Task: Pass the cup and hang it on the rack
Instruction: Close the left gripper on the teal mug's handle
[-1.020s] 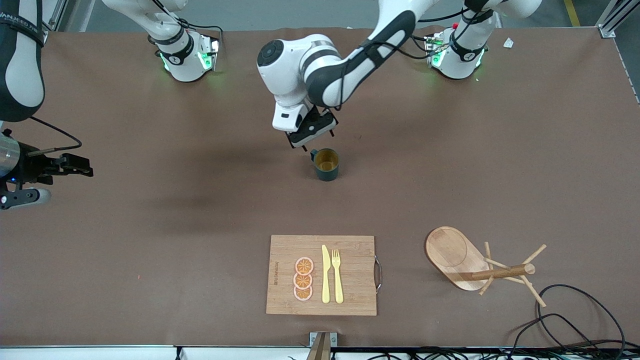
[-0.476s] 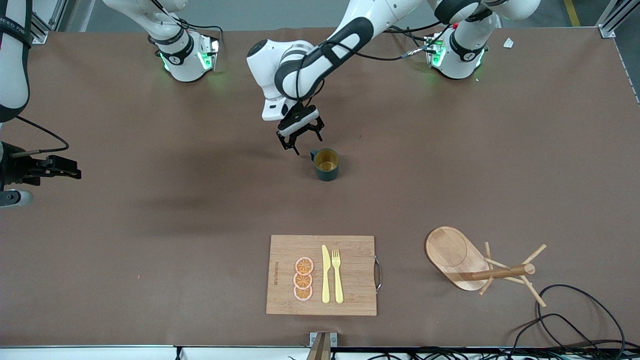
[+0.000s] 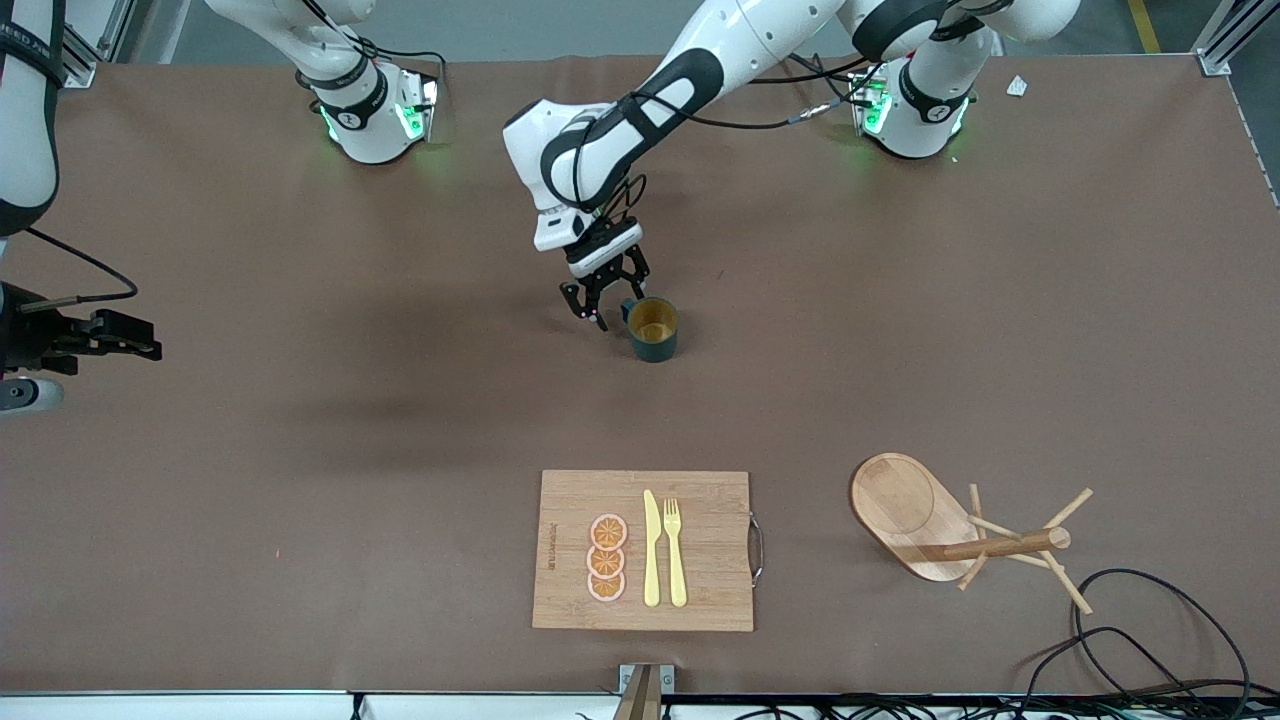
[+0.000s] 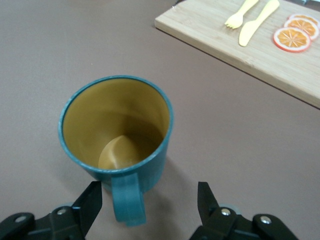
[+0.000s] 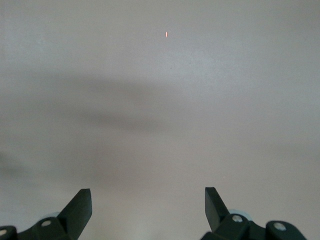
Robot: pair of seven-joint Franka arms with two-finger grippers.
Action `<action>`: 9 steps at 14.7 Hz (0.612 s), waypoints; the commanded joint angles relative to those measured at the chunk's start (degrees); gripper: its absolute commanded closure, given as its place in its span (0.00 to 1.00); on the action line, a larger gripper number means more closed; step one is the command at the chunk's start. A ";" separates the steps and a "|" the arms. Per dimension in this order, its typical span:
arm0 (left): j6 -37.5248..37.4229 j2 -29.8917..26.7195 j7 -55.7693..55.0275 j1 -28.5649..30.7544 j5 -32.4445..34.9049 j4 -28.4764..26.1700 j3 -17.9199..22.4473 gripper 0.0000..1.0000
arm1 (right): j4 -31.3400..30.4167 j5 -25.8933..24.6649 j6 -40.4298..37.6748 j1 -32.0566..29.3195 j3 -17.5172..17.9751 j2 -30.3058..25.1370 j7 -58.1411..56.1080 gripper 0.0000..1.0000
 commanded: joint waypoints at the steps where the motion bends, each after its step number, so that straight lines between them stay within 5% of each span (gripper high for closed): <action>1: -0.14 1.60 -1.29 -2.23 1.22 1.63 2.24 0.22 | 0.62 0.16 -0.85 -0.25 0.32 -0.59 0.25 0.00; 7: -0.66 1.60 -1.03 -2.23 1.22 1.72 2.33 0.34 | 2.65 -0.02 -6.04 -0.17 0.15 -1.29 2.26 0.00; 9: -1.10 1.60 -0.94 -2.40 1.22 1.72 2.33 0.34 | 2.65 0.06 -6.47 0.45 0.41 -1.82 12.06 0.00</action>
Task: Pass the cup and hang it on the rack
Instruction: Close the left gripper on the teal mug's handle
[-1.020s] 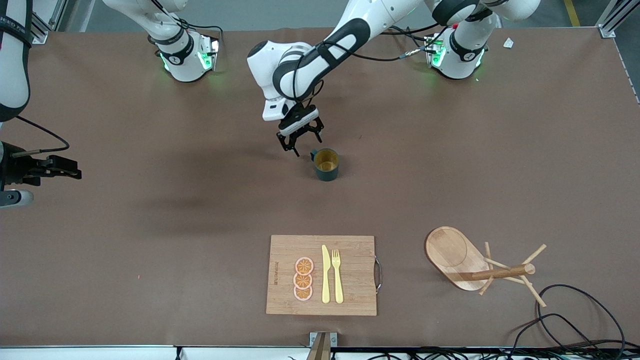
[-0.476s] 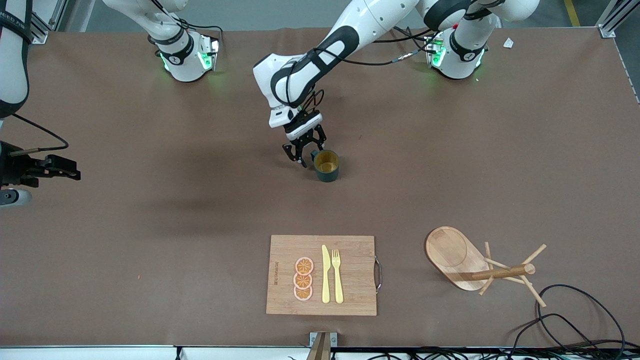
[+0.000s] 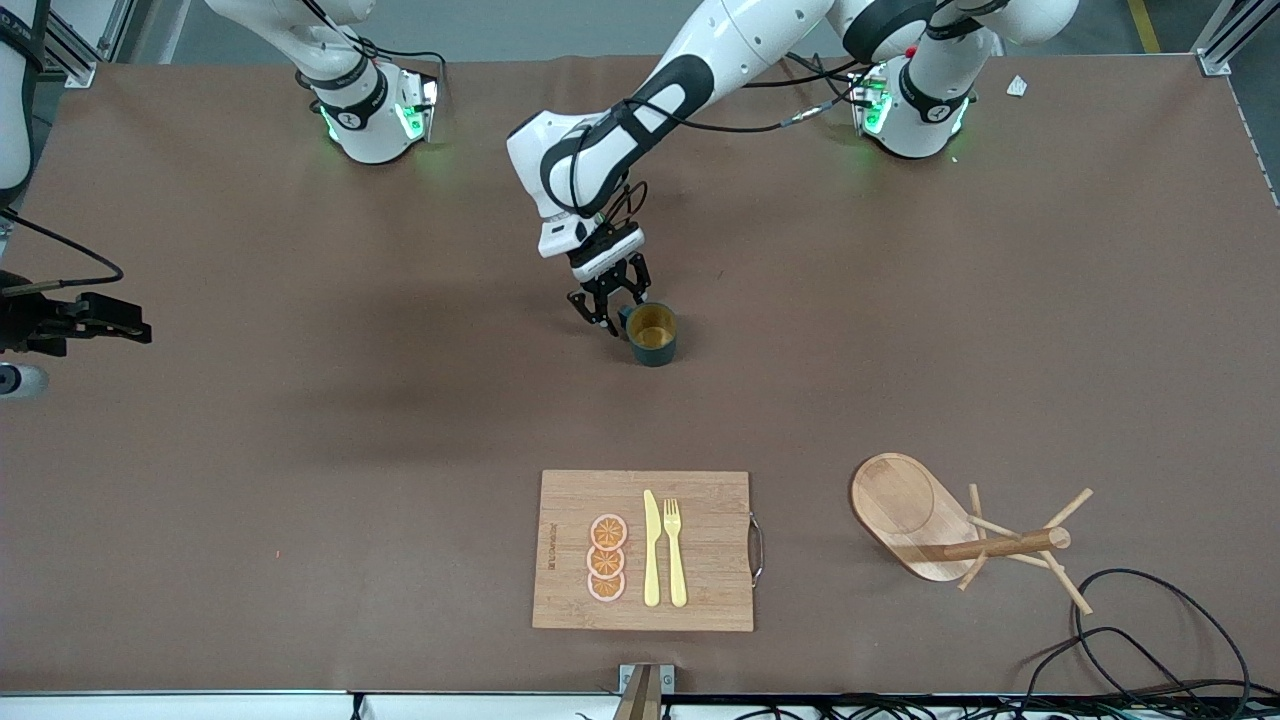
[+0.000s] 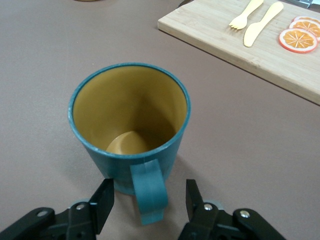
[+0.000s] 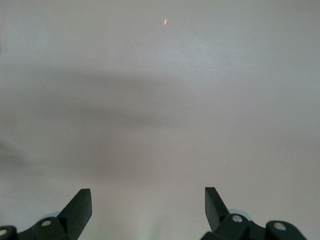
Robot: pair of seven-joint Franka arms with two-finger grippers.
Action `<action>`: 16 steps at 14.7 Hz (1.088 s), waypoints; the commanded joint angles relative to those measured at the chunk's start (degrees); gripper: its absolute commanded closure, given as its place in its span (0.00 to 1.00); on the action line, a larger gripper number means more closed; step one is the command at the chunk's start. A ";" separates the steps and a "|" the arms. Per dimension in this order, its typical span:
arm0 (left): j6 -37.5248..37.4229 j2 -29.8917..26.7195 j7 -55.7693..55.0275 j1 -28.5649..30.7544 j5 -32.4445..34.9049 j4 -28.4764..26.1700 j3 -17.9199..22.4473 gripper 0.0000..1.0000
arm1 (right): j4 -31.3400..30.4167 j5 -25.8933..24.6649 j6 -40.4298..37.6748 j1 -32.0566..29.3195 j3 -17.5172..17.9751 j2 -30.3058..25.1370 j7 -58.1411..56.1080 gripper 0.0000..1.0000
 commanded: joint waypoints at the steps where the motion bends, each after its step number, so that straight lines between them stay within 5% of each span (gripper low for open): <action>1: -2.41 0.34 0.06 -1.34 1.12 0.97 0.42 0.34 | -0.39 0.15 -1.41 0.44 0.57 -1.61 11.13 0.00; 4: -3.22 0.51 0.06 -1.52 0.94 1.14 0.42 0.34 | -1.35 5.40 -3.95 -0.34 0.14 -3.62 11.61 0.00; 8: -5.23 2.88 -0.03 -1.61 0.24 6.23 0.42 0.37 | -5.22 5.16 -4.31 1.49 0.40 -8.54 12.48 0.00; 16: -6.38 4.82 -0.21 -2.31 0.24 7.03 0.42 0.43 | -5.84 5.60 -5.62 3.87 0.57 -11.27 17.05 0.00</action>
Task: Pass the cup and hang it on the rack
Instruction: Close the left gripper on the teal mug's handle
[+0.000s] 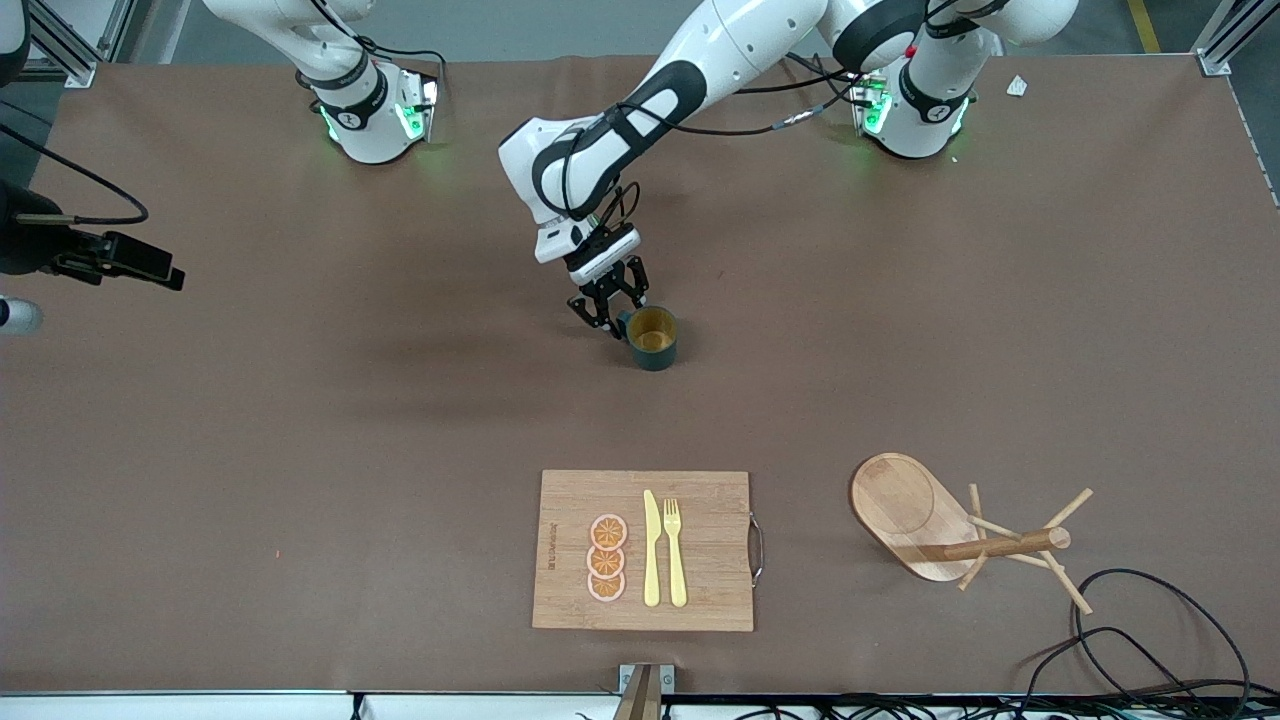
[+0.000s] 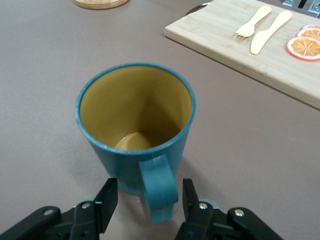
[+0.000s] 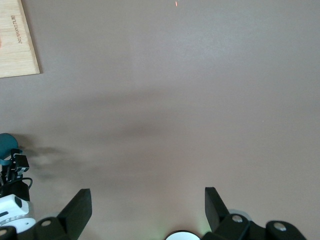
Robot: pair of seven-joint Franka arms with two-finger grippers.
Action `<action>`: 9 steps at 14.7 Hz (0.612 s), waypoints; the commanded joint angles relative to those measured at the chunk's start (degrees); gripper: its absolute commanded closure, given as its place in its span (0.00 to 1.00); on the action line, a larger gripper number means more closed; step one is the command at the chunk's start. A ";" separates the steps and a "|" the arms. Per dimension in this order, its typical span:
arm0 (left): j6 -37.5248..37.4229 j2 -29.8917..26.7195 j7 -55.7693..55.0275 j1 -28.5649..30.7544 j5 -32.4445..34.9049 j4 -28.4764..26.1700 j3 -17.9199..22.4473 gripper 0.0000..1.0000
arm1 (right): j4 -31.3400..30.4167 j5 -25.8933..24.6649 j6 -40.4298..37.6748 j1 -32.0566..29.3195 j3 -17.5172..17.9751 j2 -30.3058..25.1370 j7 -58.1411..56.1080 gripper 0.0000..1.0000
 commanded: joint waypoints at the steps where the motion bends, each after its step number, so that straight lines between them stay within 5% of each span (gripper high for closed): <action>1: -1.89 1.26 -0.20 -1.17 0.24 2.18 0.39 0.45 | -2.24 0.81 -0.21 0.01 -0.03 -3.09 0.71 0.00; 9: -3.21 0.65 -0.20 -1.17 -0.46 2.18 0.21 0.69 | -3.03 0.37 -1.27 -1.13 -0.55 -6.70 -0.17 0.00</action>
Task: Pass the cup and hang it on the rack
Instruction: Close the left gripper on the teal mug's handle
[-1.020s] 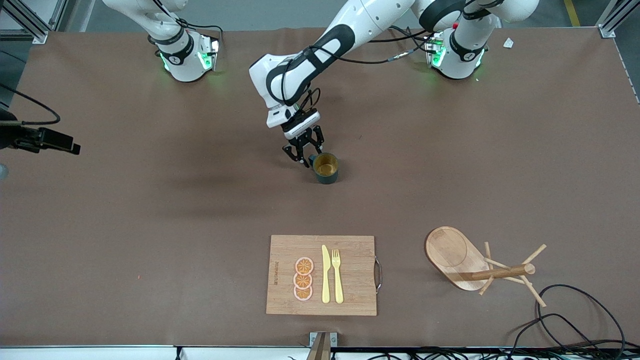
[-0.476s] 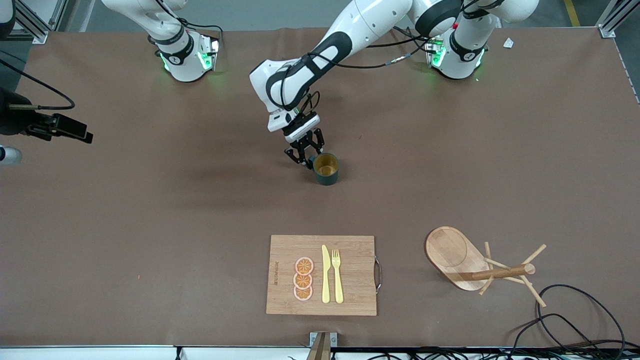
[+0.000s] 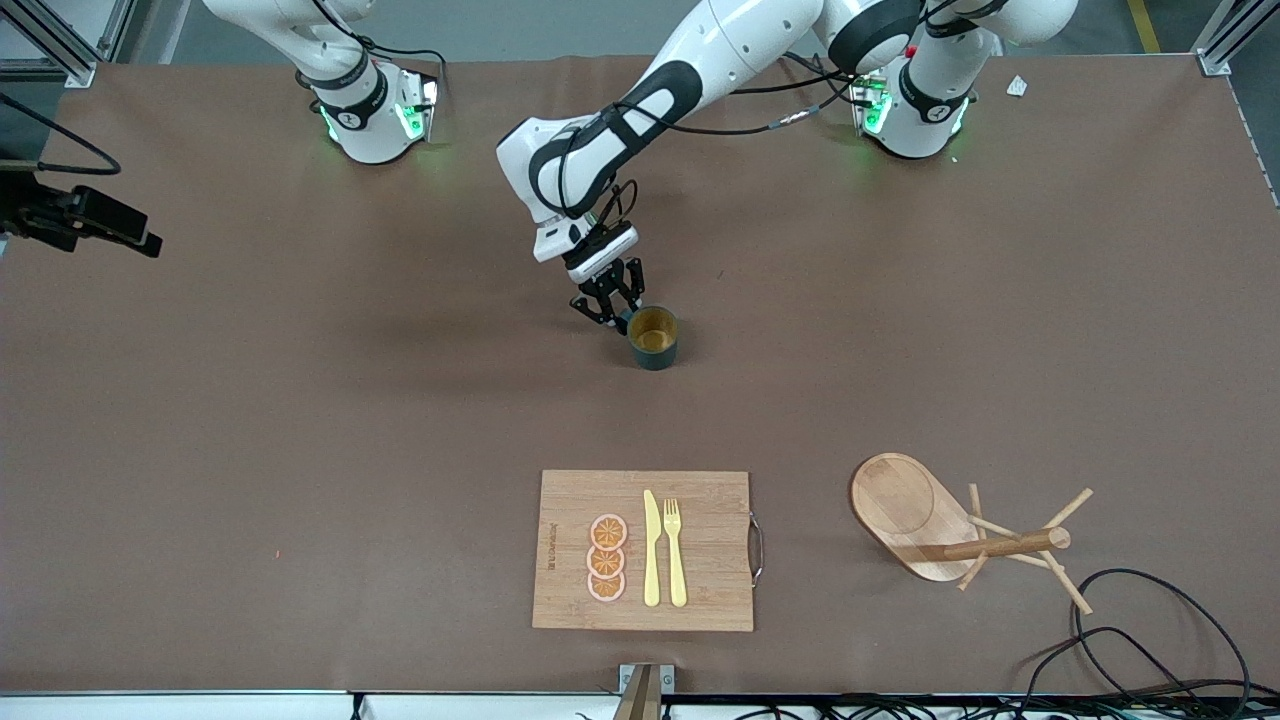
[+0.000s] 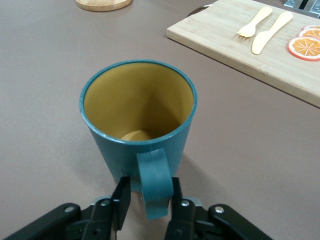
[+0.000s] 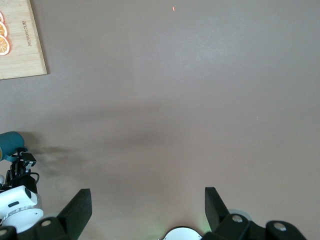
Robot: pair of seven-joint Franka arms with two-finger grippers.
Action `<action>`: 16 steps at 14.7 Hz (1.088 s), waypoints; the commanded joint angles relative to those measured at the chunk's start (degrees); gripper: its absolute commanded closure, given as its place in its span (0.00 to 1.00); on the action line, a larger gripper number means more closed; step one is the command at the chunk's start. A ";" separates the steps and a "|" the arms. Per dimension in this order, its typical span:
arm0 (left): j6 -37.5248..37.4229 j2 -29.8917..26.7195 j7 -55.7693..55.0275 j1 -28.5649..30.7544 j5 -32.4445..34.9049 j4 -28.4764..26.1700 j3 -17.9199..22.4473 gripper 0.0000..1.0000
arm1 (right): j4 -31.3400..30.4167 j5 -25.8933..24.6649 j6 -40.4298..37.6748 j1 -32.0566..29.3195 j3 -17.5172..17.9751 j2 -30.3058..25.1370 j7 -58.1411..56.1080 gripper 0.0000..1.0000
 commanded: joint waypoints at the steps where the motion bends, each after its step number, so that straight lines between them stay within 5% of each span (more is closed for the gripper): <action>1: -1.73 -0.01 -0.18 -0.66 -0.87 1.26 0.24 0.71 | -2.51 0.35 0.36 -0.92 0.18 -2.61 -0.18 0.00; 8: -2.00 -2.90 0.34 0.12 -2.01 1.09 0.15 0.91 | -3.39 0.00 -1.31 -2.16 0.18 -4.63 -2.55 0.00; 16: -2.08 -20.46 15.17 8.81 -20.79 0.91 0.24 0.97 | -7.43 0.00 -0.44 -1.89 0.44 -7.27 -2.64 0.00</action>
